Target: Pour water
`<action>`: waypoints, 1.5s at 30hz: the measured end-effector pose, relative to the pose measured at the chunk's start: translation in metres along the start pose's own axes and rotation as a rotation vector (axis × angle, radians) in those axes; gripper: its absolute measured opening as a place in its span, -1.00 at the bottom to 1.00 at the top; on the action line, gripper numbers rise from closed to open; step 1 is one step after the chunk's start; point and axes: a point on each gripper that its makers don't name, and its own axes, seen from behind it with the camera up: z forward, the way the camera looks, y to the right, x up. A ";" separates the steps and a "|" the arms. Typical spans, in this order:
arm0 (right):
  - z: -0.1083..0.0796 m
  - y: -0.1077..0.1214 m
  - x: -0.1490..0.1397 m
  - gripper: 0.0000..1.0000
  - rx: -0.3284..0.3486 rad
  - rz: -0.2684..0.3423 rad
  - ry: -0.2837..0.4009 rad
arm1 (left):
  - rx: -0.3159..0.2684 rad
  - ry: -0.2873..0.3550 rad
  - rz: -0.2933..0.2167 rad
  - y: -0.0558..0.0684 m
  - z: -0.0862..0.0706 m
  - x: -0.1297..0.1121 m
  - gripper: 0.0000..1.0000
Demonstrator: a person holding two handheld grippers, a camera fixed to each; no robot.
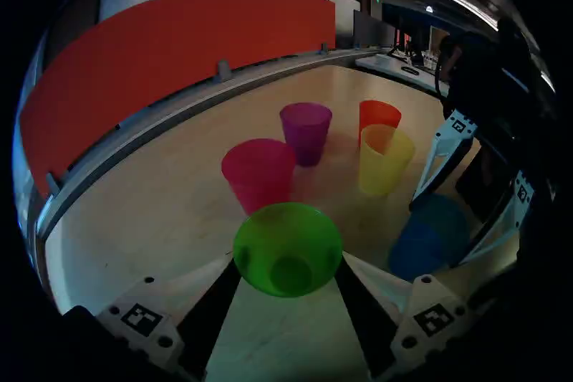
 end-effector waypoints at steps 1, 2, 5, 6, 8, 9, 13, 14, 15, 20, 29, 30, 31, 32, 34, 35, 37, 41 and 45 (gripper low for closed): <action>0.000 0.000 0.000 1.00 0.000 0.001 0.000 | 0.000 0.001 0.000 0.000 0.000 0.000 0.71; 0.000 0.000 0.000 1.00 0.000 0.001 0.000 | 0.000 0.002 -0.001 0.000 0.000 0.001 0.71; 0.001 0.000 -0.001 1.00 0.000 0.003 -0.003 | 0.000 0.003 -0.003 0.000 0.000 0.001 0.71; 0.001 0.000 -0.002 1.00 0.001 0.003 -0.004 | 0.000 0.003 -0.004 0.000 0.000 0.001 0.71; 0.002 0.000 -0.003 1.00 0.002 0.003 -0.006 | -0.001 0.001 -0.005 -0.001 0.000 0.001 0.71; 0.002 0.000 -0.003 1.00 0.002 0.004 -0.006 | -0.001 0.001 -0.005 -0.001 -0.001 0.000 0.71; 0.003 -0.001 -0.003 1.00 0.004 0.007 -0.005 | -0.001 0.000 -0.003 0.000 -0.001 0.000 0.71; 0.004 -0.001 -0.003 0.99 0.004 0.008 -0.004 | -0.001 0.000 -0.003 0.000 -0.001 0.000 0.71; 0.004 -0.001 -0.003 0.99 0.004 0.008 -0.004 | -0.002 0.000 -0.002 0.000 -0.001 0.000 0.71; 0.007 -0.001 -0.002 0.94 -0.001 0.006 -0.001 | -0.006 0.000 -0.001 0.001 -0.001 0.000 0.71; 0.010 -0.003 -0.001 0.79 -0.001 0.011 0.002 | -0.003 0.004 0.004 0.001 -0.002 -0.001 0.71; 0.010 -0.003 -0.001 0.79 -0.001 0.010 0.003 | 0.000 0.007 0.004 0.001 -0.002 0.000 0.71; 0.009 -0.003 -0.002 0.79 -0.002 0.010 0.003 | 0.003 0.011 0.004 0.000 -0.002 0.001 0.71; 0.009 -0.003 -0.002 0.78 -0.002 0.009 0.004 | 0.006 0.015 0.004 -0.001 -0.003 0.002 0.71; 0.008 -0.004 -0.002 0.78 -0.001 0.009 0.002 | 0.006 0.021 0.003 -0.001 -0.004 0.004 0.71; 0.008 -0.004 -0.003 0.78 0.000 0.009 0.001 | 0.005 0.024 0.002 -0.001 -0.004 0.005 0.71; 0.006 -0.004 -0.003 0.78 0.000 0.007 -0.002 | 0.002 0.028 0.000 0.000 -0.006 0.007 0.71; 0.003 -0.004 -0.001 0.78 -0.003 0.002 0.000 | 0.003 0.036 0.001 0.001 -0.011 0.010 0.71; -0.002 -0.005 0.007 0.78 -0.007 0.003 0.015 | 0.007 0.045 -0.001 0.003 -0.017 0.012 0.71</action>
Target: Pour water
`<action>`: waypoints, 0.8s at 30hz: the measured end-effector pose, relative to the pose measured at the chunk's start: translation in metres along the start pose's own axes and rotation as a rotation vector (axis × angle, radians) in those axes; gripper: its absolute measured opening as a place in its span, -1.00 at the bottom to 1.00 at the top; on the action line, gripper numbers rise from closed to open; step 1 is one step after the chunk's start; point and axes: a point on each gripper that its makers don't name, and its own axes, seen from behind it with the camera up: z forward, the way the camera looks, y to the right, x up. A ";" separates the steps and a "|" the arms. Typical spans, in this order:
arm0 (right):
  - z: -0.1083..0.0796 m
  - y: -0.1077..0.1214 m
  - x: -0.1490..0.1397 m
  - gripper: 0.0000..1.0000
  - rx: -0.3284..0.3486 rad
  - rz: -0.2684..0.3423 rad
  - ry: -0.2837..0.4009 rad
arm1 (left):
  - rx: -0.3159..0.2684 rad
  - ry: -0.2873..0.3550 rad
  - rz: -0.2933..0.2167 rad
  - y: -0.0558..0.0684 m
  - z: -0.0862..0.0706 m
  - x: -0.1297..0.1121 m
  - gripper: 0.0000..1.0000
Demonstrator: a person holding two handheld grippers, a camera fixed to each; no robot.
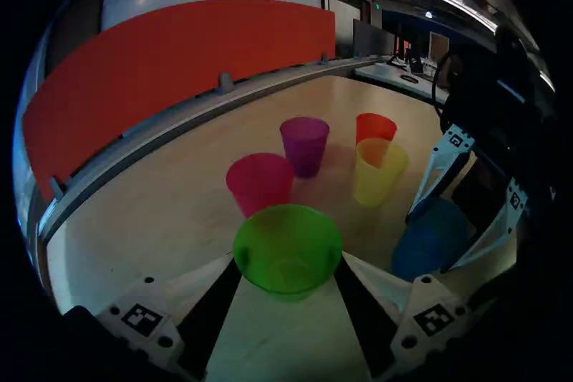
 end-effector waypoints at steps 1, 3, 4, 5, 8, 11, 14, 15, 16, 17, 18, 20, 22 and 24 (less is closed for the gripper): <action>-0.002 0.000 0.002 0.78 -0.001 0.001 0.004 | 0.000 0.003 -0.001 0.001 -0.002 0.001 0.71; -0.005 -0.001 0.006 0.78 -0.004 0.002 0.011 | 0.002 0.012 -0.001 0.002 -0.006 0.003 0.71; -0.007 -0.001 0.008 0.77 -0.006 0.003 0.014 | 0.004 0.018 -0.001 0.003 -0.009 0.004 0.71; -0.010 -0.001 0.010 0.77 -0.008 0.003 0.017 | 0.005 0.025 0.000 0.004 -0.011 0.006 0.71; -0.016 -0.002 0.016 0.77 -0.015 0.004 0.029 | 0.012 0.045 0.003 0.007 -0.020 0.011 0.71; -0.024 -0.003 0.022 0.77 -0.023 0.004 0.043 | 0.021 0.065 0.005 0.009 -0.030 0.017 0.71; -0.033 -0.006 0.027 0.77 -0.029 0.002 0.058 | 0.029 0.084 0.005 0.011 -0.040 0.022 0.71; -0.036 -0.006 0.029 0.78 -0.032 0.002 0.062 | 0.031 0.091 0.004 0.012 -0.043 0.024 0.71; -0.039 -0.007 0.031 0.78 -0.035 0.001 0.067 | 0.033 0.098 0.003 0.012 -0.046 0.025 0.71; -0.043 -0.008 0.032 0.77 -0.037 0.000 0.072 | 0.035 0.105 0.001 0.013 -0.050 0.027 0.71; -0.046 -0.008 0.034 0.77 -0.040 0.000 0.077 | 0.036 0.112 -0.001 0.013 -0.053 0.029 0.71; -0.053 -0.009 0.037 0.77 -0.047 0.001 0.089 | 0.040 0.127 -0.006 0.014 -0.060 0.032 0.71; -0.059 -0.011 0.040 0.78 -0.050 0.005 0.100 | 0.044 0.140 -0.008 0.015 -0.067 0.035 0.71; -0.066 -0.013 0.044 0.77 -0.053 0.009 0.113 | 0.046 0.156 -0.009 0.017 -0.074 0.038 0.71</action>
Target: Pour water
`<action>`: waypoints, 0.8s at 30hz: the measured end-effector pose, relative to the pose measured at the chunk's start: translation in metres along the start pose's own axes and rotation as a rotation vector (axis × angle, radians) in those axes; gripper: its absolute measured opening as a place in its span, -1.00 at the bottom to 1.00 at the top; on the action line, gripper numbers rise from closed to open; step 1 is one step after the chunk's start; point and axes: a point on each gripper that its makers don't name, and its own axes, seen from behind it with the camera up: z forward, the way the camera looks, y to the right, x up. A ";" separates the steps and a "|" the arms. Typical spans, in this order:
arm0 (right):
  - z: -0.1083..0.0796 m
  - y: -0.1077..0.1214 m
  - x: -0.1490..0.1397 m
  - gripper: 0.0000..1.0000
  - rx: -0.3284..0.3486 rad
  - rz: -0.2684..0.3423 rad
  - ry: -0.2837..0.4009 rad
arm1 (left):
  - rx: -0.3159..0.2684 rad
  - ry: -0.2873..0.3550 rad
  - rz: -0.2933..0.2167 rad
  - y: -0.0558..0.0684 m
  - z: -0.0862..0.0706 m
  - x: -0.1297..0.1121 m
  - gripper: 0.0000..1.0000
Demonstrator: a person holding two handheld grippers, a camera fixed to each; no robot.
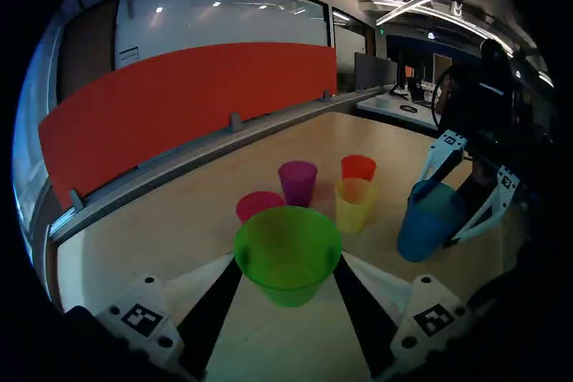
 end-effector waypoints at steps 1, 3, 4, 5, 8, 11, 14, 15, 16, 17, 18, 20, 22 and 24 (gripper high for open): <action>-0.003 -0.001 0.002 0.78 -0.002 0.002 0.006 | 0.000 0.008 0.000 0.001 -0.003 0.002 0.71; -0.009 -0.002 0.007 0.77 -0.007 0.003 0.019 | -0.002 0.024 0.000 0.004 -0.010 0.007 0.71; -0.012 -0.003 0.009 0.77 -0.011 0.001 0.026 | -0.002 0.031 0.000 0.006 -0.013 0.009 0.71; -0.016 -0.003 0.012 0.77 -0.015 -0.001 0.033 | -0.003 0.040 0.000 0.007 -0.017 0.012 0.71; -0.025 -0.005 0.019 0.77 -0.027 -0.011 0.052 | 0.001 0.067 0.000 0.010 -0.027 0.020 0.71; -0.034 -0.008 0.026 0.77 -0.036 -0.019 0.070 | 0.006 0.091 0.000 0.013 -0.037 0.027 0.71; -0.043 -0.011 0.034 0.77 -0.042 -0.019 0.091 | 0.010 0.114 0.003 0.017 -0.048 0.033 0.71; -0.046 -0.011 0.036 0.77 -0.044 -0.018 0.098 | 0.011 0.122 0.004 0.018 -0.051 0.035 0.71; -0.049 -0.012 0.039 0.77 -0.045 -0.017 0.104 | 0.012 0.130 0.006 0.019 -0.054 0.037 0.71; -0.051 -0.013 0.041 0.77 -0.047 -0.016 0.112 | 0.013 0.139 0.008 0.021 -0.057 0.040 0.70; -0.054 -0.013 0.044 0.77 -0.049 -0.016 0.119 | 0.015 0.146 0.009 0.022 -0.060 0.042 0.70; -0.059 -0.014 0.049 0.78 -0.054 -0.015 0.133 | 0.017 0.161 0.011 0.024 -0.066 0.046 0.70; -0.063 -0.014 0.053 0.78 -0.058 -0.015 0.145 | 0.017 0.173 0.012 0.027 -0.071 0.048 0.70; -0.067 -0.015 0.056 0.78 -0.061 -0.013 0.157 | 0.015 0.185 0.012 0.029 -0.075 0.051 0.70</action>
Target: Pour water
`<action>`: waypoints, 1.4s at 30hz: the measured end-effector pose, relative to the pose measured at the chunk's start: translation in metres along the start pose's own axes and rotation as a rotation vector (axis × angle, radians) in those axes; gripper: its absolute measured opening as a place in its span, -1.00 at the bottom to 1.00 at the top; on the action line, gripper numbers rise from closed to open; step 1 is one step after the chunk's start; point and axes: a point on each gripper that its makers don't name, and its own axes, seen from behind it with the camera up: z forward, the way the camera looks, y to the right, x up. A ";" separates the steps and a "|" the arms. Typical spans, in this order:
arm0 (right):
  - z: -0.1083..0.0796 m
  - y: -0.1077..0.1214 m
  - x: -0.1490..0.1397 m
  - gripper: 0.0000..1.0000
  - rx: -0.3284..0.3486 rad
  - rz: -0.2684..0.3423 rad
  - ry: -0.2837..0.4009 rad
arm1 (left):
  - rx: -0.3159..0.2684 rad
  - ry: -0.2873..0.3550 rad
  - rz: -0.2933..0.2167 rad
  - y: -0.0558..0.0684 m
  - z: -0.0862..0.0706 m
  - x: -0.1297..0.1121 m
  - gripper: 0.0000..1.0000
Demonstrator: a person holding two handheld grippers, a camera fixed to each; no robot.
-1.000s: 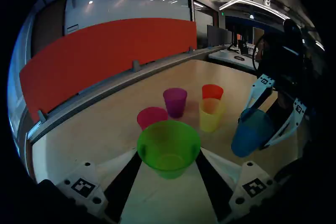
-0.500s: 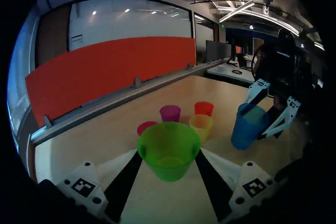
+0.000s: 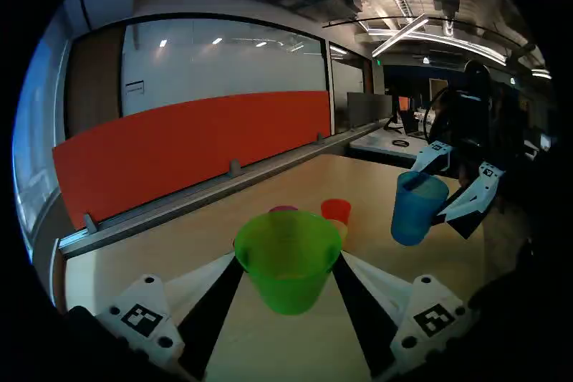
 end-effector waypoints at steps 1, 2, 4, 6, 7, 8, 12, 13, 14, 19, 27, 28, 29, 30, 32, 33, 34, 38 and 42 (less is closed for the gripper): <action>-0.001 0.000 0.002 0.78 -0.001 0.001 0.006 | -0.001 0.005 0.000 0.001 -0.001 0.001 0.70; -0.003 0.000 0.004 0.79 -0.002 0.002 0.012 | -0.003 0.010 -0.001 0.002 -0.003 0.003 0.70; -0.005 0.001 0.008 0.78 -0.005 0.004 0.024 | -0.003 0.021 -0.004 0.004 -0.006 0.005 0.71; -0.008 0.001 0.011 0.78 -0.010 0.006 0.036 | -0.004 0.033 -0.007 0.005 -0.008 0.008 0.71; -0.009 0.002 0.013 0.78 -0.012 0.006 0.042 | -0.005 0.039 -0.008 0.006 -0.009 0.009 0.71; -0.010 0.003 0.014 0.78 -0.015 0.007 0.049 | -0.006 0.045 -0.009 0.007 -0.010 0.011 0.71; -0.012 0.005 0.020 0.78 -0.023 0.009 0.071 | -0.009 0.073 -0.007 0.009 -0.015 0.018 0.71; -0.013 0.006 0.022 0.78 -0.025 0.010 0.076 | -0.008 0.082 -0.008 0.009 -0.016 0.020 0.71; -0.013 0.007 0.024 0.78 -0.027 0.010 0.082 | -0.006 0.091 -0.008 0.009 -0.017 0.023 0.71; -0.015 0.010 0.032 0.78 -0.034 0.009 0.102 | -0.009 0.135 -0.013 0.012 -0.020 0.031 0.72; -0.016 0.014 0.043 0.78 -0.045 0.004 0.128 | -0.008 0.170 -0.020 0.012 -0.020 0.038 0.72; -0.016 0.015 0.043 0.78 -0.046 0.004 0.129 | -0.009 0.171 -0.021 0.012 -0.020 0.038 0.72; -0.016 0.015 0.044 0.78 -0.047 0.004 0.131 | -0.011 0.172 -0.023 0.012 -0.019 0.039 0.72; -0.016 0.015 0.044 0.78 -0.047 0.004 0.131 | -0.011 0.173 -0.024 0.012 -0.019 0.039 0.72; -0.016 0.016 0.044 0.78 -0.048 0.004 0.130 | -0.013 0.175 -0.026 0.013 -0.019 0.040 0.72; -0.016 0.016 0.044 0.78 -0.049 0.003 0.131 | -0.014 0.176 -0.026 0.013 -0.019 0.040 0.72; -0.016 0.017 0.045 0.78 -0.050 0.002 0.131 | -0.015 0.177 -0.027 0.014 -0.019 0.040 0.72; -0.017 0.017 0.046 0.78 -0.051 0.000 0.132 | -0.022 0.179 -0.029 0.016 -0.019 0.040 0.72; -0.018 0.017 0.047 0.78 -0.050 -0.004 0.134 | -0.026 0.181 -0.025 0.018 -0.020 0.041 0.72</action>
